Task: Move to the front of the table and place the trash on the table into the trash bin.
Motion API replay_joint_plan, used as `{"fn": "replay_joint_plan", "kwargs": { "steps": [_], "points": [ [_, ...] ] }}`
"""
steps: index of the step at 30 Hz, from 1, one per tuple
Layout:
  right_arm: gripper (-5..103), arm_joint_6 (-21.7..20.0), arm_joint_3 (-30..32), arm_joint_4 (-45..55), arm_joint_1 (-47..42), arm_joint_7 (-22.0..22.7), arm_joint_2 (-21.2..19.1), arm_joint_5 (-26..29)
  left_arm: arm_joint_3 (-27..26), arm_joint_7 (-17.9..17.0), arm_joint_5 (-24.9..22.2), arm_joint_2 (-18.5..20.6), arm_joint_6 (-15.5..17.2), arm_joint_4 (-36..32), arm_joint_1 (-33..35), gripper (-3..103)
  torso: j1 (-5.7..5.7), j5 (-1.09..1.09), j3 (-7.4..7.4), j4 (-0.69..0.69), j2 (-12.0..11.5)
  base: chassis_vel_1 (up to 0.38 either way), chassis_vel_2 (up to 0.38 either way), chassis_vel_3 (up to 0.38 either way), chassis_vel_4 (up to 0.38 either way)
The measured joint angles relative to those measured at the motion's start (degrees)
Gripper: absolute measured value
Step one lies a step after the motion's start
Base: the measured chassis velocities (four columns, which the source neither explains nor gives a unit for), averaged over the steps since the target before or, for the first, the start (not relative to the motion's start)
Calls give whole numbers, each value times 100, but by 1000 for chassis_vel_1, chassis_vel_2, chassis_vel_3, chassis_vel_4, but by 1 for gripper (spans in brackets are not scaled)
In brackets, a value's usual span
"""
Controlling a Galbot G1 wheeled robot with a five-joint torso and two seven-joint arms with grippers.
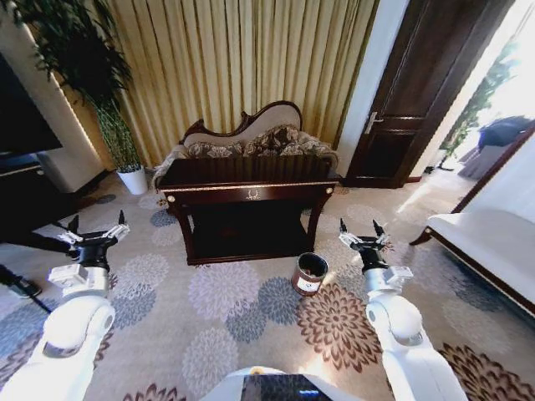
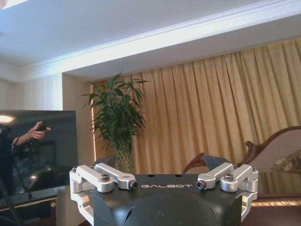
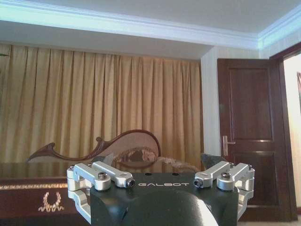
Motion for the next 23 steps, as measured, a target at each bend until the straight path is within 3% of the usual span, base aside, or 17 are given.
{"fn": "replay_joint_plan", "kwargs": {
  "steps": [12,23],
  "points": [
    [100,119,-63,-33,58,0,24,-130,-66,31,24,-40,-202,70,100,100,-3,-1,-2,0,3,40,-204,-41,212],
    [100,121,-65,-50,3,0,76,-183,-184,52,-26,-42,-239,87,190,100,3,-4,0,1,-1,-3,0,3,-11]
  ]
}}
